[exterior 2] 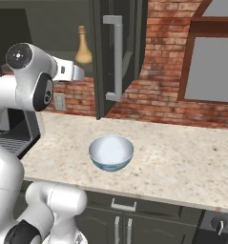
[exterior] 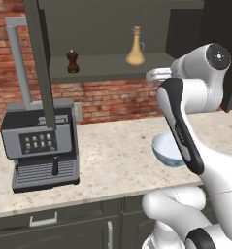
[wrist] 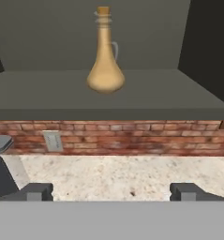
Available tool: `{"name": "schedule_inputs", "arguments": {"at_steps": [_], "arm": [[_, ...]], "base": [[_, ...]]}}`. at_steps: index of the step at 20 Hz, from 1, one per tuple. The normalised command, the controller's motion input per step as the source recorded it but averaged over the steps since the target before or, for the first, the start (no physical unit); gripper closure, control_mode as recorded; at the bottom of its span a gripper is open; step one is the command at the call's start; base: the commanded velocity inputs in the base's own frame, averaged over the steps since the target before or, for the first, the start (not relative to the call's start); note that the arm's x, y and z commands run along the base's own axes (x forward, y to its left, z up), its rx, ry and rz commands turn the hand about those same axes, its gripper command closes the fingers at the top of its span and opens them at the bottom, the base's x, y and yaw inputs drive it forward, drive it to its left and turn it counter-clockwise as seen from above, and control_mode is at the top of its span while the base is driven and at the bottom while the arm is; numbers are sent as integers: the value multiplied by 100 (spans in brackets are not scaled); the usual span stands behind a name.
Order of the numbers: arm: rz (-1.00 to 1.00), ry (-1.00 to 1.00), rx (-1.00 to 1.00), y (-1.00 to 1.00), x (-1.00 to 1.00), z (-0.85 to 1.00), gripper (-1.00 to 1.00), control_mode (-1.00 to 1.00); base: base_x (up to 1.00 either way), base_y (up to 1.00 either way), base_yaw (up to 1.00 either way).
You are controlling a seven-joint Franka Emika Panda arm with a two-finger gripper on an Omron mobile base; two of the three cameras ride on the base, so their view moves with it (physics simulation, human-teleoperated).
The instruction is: Retrieve the bottle and the shaker from the cabinet and place them next to the mixing bowl on the counter. Then add garlic from the fridge to the mixing bowl.
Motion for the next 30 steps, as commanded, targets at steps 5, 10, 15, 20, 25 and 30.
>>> {"name": "schedule_inputs", "arguments": {"at_steps": [5,10,15,20,25,30], "arm": [[0,-9,-4,11,1,23,-100,-100],[0,-3,-1,2,9,37,-100,-100],[0,-6,0,0,20,27,-100,-100],[-3,-6,0,1,41,-4,-100,-100],[-5,-3,0,0,45,7,-100,-100],[-3,-3,2,0,33,24,-100,-100]], "base": [[0,0,0],[0,0,0],[0,0,0],[0,0,0],[0,0,0],[0,0,0]]}}
